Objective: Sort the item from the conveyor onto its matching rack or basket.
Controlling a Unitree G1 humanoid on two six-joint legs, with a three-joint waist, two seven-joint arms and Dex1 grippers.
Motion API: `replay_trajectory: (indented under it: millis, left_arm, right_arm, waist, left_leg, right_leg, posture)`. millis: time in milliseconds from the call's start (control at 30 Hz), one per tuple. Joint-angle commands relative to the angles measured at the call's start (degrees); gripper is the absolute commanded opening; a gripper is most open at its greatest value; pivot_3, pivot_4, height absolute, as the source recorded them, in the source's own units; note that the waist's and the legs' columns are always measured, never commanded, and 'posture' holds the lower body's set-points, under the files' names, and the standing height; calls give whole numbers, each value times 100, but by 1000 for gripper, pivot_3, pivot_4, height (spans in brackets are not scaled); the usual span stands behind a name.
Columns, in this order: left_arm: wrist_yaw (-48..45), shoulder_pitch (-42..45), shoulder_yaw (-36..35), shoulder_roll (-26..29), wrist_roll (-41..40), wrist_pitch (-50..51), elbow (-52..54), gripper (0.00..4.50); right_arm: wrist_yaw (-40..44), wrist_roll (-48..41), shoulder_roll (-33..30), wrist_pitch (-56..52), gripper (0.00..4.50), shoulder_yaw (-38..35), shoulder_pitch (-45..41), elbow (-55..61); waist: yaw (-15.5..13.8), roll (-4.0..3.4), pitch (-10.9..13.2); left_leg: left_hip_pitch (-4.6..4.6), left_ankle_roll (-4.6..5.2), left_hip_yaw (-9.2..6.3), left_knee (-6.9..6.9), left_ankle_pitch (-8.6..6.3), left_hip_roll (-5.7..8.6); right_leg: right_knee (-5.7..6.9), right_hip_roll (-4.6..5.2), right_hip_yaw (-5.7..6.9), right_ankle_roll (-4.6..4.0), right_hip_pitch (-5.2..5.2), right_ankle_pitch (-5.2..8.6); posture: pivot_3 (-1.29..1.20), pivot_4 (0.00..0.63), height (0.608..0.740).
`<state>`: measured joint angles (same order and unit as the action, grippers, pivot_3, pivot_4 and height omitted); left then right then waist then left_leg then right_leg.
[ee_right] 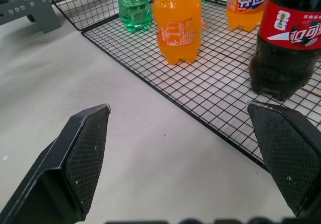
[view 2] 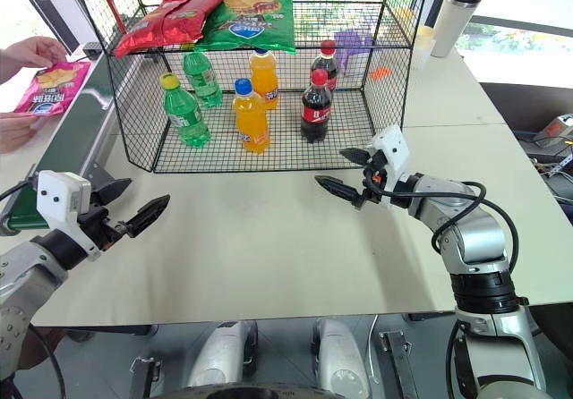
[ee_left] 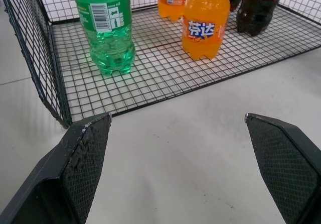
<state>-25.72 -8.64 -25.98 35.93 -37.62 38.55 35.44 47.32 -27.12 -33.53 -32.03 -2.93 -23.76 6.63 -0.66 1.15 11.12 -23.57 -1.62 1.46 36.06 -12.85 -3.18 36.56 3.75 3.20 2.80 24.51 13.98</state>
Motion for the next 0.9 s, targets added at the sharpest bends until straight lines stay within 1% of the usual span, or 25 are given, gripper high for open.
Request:
replay_trajectory:
  millis: [33,900]
  left_arm:
    - [28,57,-63,54,62,-87,67,4434]
    - [95,106,60,-91,275,-143,92,4434]
  right_arm:
    - [-40,19,31,132,4500,-66,-86,85]
    - [-21,117,145,219,4500,12,-177,-55]
  waist:
    - [-1,0,0]
    - [-1,0,0]
  left_leg:
    - [0,0,0,0,0,0]
    - [0,0,0,1,0,-1]
  right_leg:
    - [0,0,0,0,0,0]
    - [1,-1,0,1,-1,-1]
  posture:
    - [0,150,740]
    - [0,150,740]
